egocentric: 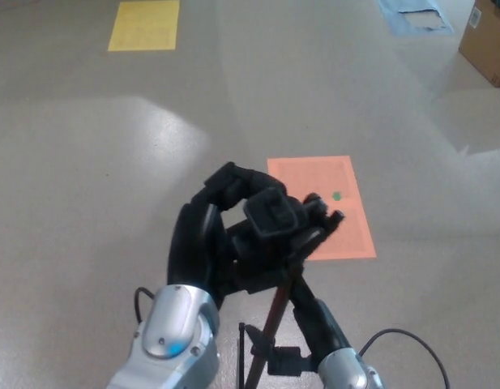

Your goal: A phone stand is kept on the floor and the robot uses both its hands to grab it and uses its left hand to extend the phone stand by pulling it upwards

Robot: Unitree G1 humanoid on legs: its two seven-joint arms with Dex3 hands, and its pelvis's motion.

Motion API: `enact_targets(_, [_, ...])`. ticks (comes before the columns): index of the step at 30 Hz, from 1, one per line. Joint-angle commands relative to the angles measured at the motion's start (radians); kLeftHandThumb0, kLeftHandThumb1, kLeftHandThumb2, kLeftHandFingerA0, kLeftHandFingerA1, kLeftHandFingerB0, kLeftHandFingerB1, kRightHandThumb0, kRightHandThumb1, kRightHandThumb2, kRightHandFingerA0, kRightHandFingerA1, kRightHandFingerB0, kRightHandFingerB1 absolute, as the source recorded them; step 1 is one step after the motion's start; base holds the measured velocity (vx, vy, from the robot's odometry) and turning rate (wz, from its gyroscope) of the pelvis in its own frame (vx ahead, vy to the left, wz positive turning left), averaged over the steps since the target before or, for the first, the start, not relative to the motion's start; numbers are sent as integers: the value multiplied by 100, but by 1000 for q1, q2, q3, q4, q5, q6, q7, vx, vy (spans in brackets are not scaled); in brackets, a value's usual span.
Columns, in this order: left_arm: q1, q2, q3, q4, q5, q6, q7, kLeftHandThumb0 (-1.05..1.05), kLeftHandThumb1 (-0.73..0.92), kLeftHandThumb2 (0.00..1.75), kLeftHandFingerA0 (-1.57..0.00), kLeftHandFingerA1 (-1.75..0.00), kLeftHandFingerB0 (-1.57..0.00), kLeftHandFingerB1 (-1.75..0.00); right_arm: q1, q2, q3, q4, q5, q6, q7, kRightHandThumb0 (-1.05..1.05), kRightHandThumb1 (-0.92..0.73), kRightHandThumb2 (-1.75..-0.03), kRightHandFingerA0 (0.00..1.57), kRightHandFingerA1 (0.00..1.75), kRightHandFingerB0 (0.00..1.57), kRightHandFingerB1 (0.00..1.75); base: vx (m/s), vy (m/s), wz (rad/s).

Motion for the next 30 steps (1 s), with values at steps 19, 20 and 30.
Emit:
enact_targets(19, [70, -102, -83, -104, -103, 53, 29, -32, 62, 58, -91, -166, -76, -166, -111, 139, -20, 1, -18, 52, -145, -38, -81, -77, 110, 175, 92, 175, 0, 0, 0])
enact_targets(20, [68, -100, -78, -100, -108, 45, 22, -32, 63, 58, -90, -166, -75, -167, -100, 145, -28, -2, -4, 46, -142, -39, -82, -75, 105, 175, 82, 175, 0, 0, 0])
enact_targets(30, [24, -126, -30, -128, -157, 79, 43, -28, 68, 56, -87, -172, -67, -168, -69, 182, -64, 1, 46, 88, -143, -39, -82, -72, 103, 175, 74, 175, 0, 0, 0])
